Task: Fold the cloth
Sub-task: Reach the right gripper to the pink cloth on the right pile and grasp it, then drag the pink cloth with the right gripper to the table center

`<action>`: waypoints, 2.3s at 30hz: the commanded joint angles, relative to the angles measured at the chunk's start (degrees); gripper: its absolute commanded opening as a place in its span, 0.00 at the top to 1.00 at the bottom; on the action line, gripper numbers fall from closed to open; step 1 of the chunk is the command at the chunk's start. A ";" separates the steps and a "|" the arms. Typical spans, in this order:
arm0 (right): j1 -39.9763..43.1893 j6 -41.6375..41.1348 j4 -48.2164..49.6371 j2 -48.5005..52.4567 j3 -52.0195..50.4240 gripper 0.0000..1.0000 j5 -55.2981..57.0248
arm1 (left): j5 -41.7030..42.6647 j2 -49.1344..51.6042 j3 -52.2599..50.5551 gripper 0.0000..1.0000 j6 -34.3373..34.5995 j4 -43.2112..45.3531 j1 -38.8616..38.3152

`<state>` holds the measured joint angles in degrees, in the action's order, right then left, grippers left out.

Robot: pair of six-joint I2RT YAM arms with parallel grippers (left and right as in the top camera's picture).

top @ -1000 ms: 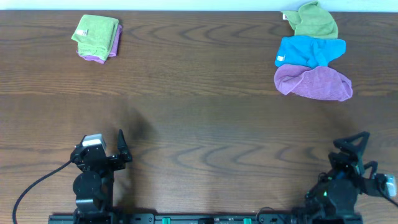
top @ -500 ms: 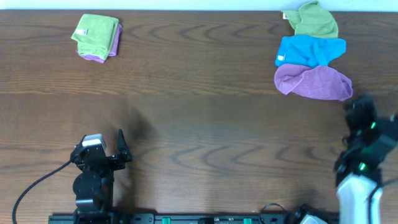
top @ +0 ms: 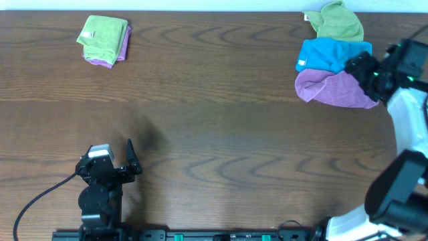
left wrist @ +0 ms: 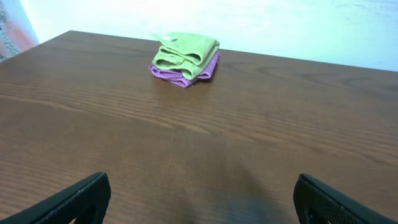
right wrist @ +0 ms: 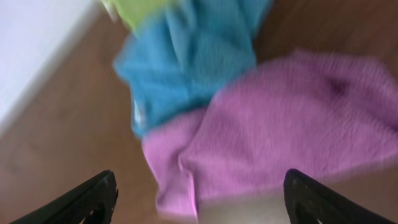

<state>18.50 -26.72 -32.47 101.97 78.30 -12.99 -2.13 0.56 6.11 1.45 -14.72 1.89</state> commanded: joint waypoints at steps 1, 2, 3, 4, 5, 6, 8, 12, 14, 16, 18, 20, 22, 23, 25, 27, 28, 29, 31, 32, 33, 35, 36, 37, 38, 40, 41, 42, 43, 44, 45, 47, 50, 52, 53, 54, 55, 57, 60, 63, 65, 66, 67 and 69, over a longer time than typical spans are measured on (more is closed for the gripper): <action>-2.64 3.65 -4.87 3.72 4.92 0.14 2.54 | -0.83 -0.31 -1.44 0.05 -0.39 -0.46 0.33; -3.15 3.67 -5.92 4.33 5.49 0.15 2.69 | -0.81 -0.31 -1.44 0.05 -0.39 -0.46 0.33; -3.87 3.65 -6.64 5.01 5.77 0.14 2.69 | -0.83 -0.31 -1.44 0.05 -0.39 -0.46 0.33; -4.42 3.65 -6.91 5.33 5.75 0.14 2.69 | -0.83 -0.31 -1.44 0.05 -0.39 -0.46 0.33; -5.03 3.63 -7.06 5.84 5.77 0.15 2.69 | -0.83 -0.31 -1.44 0.05 -0.39 -0.46 0.33; -5.62 3.63 -7.21 6.14 5.75 0.16 2.71 | -0.83 -0.31 -1.44 0.05 -0.39 -0.46 0.33; -6.86 3.63 -7.41 6.93 5.75 0.17 2.73 | -0.83 -0.31 -1.44 0.05 -0.39 -0.46 0.33; -9.29 3.37 -7.41 8.76 5.75 0.20 6.16 | -0.83 -0.31 -1.44 0.05 -0.39 -0.46 0.33; -10.10 2.45 -7.67 9.73 5.75 0.25 8.66 | -0.83 -0.31 -1.44 0.05 -0.39 -0.46 0.33; -10.34 0.46 -7.85 10.71 5.75 0.30 11.91 | -0.81 -0.31 -1.44 0.05 -0.39 -0.46 0.33; -10.27 -0.72 -7.72 11.43 5.75 0.35 13.00 | -0.83 -0.31 -1.44 0.05 -0.39 -0.46 0.33; -10.29 -0.72 -7.43 11.58 5.75 0.38 13.51 | -0.83 -0.31 -1.44 0.05 -0.39 -0.46 0.33; -10.34 -0.72 -7.06 11.58 5.75 0.44 14.97 | -0.83 -0.31 -1.44 0.04 -0.39 -0.46 0.33; -10.34 -0.70 -7.02 11.58 5.75 0.48 14.99 | -0.83 -0.31 -1.44 0.05 -0.39 -0.46 0.33; -10.32 -0.66 -6.82 11.58 5.75 0.55 14.99 | -0.81 -0.31 -1.44 0.05 -0.39 -0.46 0.33; -10.34 -0.66 -6.10 11.63 5.73 0.58 14.99 | -0.83 -0.31 -1.44 0.05 -0.39 -0.46 0.33; -10.34 -0.66 -5.57 11.63 5.64 0.59 14.99 | -0.83 -0.31 -1.44 0.05 -0.39 -0.46 0.33; -10.34 -0.66 -5.01 11.63 5.62 0.60 14.99 | -0.81 -0.31 -1.44 0.05 -0.39 -0.46 0.33; -10.34 -0.66 -4.33 11.63 5.60 0.60 14.97 | -0.81 -0.31 -1.44 0.04 -0.39 -0.46 0.33; -10.34 -0.66 -4.04 11.69 5.57 0.60 14.99 | -0.83 -0.31 -1.44 0.05 -0.39 -0.46 0.33; -10.34 -0.66 -3.74 12.00 5.57 0.60 14.95 | -0.81 -0.31 -1.44 0.05 -0.39 -0.46 0.33; -10.34 -0.68 -3.78 13.20 5.57 0.62 14.88 | -0.83 -0.31 -1.44 0.05 -0.39 -0.46 0.33; -10.34 -0.68 -3.82 13.51 5.57 0.64 14.60 | -0.83 -0.31 -1.44 0.05 -0.39 -0.46 0.33; -10.34 -0.68 -3.72 13.97 5.57 0.66 14.49 | -0.81 -0.31 -1.44 0.05 -0.39 -0.46 0.33; -10.34 -1.20 -3.65 14.01 5.57 0.66 14.40 | -0.81 -0.31 -1.44 0.05 -0.39 -0.46 0.33; -10.32 -1.53 -3.26 14.23 5.57 0.67 14.47 | -0.81 -0.31 -1.44 0.05 -0.39 -0.46 0.33; -10.32 -1.53 -3.06 14.29 5.57 0.69 14.47 | -0.81 -0.31 -1.44 0.05 -0.39 -0.46 0.33; -10.32 -1.53 -2.91 14.29 5.57 0.72 14.49 | -0.81 -0.31 -1.44 0.05 -0.39 -0.46 0.33; -10.32 -1.57 -2.82 14.29 5.57 0.80 14.47 | -0.83 -0.31 -1.44 0.05 -0.42 -0.46 0.33; -10.32 -1.73 -2.75 14.29 5.57 0.92 14.47 | -0.83 -0.31 -1.44 0.05 -0.39 -0.46 0.33; -10.32 -2.78 -2.84 14.29 5.57 0.99 14.47 | -0.81 -0.31 -1.44 0.05 -0.39 -0.46 0.33; -10.34 -4.24 -2.84 14.29 5.60 0.98 13.92 | -0.83 -0.31 -1.44 0.05 -0.39 -0.46 0.33; -10.34 -4.57 -2.73 14.14 5.84 0.98 9.64 | -0.81 -0.31 -1.44 0.05 -0.39 -0.46 0.33; -10.40 -4.55 -2.91 13.73 6.45 0.98 6.29 | -0.81 -0.31 -1.44 0.04 -0.39 -0.46 0.33; -10.54 -4.52 -2.93 13.40 6.69 0.99 4.81 | -0.81 -0.31 -1.44 0.05 -0.39 -0.46 0.33; -10.78 -4.50 -2.97 12.96 6.97 0.98 3.08 | -0.83 -0.31 -1.44 0.05 -0.39 -0.46 0.33; -11.13 -4.50 -2.95 12.59 7.21 0.98 1.62 | -0.81 -0.31 -1.44 0.05 -0.39 -0.46 0.33; -12.83 -4.50 -2.89 11.43 7.96 0.98 -1.64 | -0.83 -0.31 -1.44 0.05 -0.39 -0.46 0.33; -16.46 -4.50 -2.08 10.82 9.27 0.99 -4.37 | -0.83 -0.31 -1.44 0.05 -0.39 -0.46 0.33; -21.92 -4.50 1.14 10.80 10.49 0.98 -8.11 | -0.83 -0.31 -1.44 0.05 -0.39 -0.46 0.33; -27.47 -4.52 6.32 10.80 10.97 0.99 -10.84 | -0.83 -0.31 -1.44 0.05 -0.39 -0.46 0.33; -30.58 -4.52 9.03 10.80 11.30 0.98 -11.93 | -0.83 -0.31 -1.44 0.05 -0.39 -0.46 0.33; -32.92 -4.50 10.67 10.80 11.80 0.98 -12.52 | -0.83 -0.31 -1.44 0.05 -0.39 -0.46 0.33; -37.59 -4.35 12.41 10.80 13.57 0.98 -13.14 | -0.83 -0.31 -1.44 0.04 -0.39 -0.46 0.33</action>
<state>-14.96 -31.00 -20.82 115.20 89.45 -22.44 -2.13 0.54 6.11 1.43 -14.70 1.89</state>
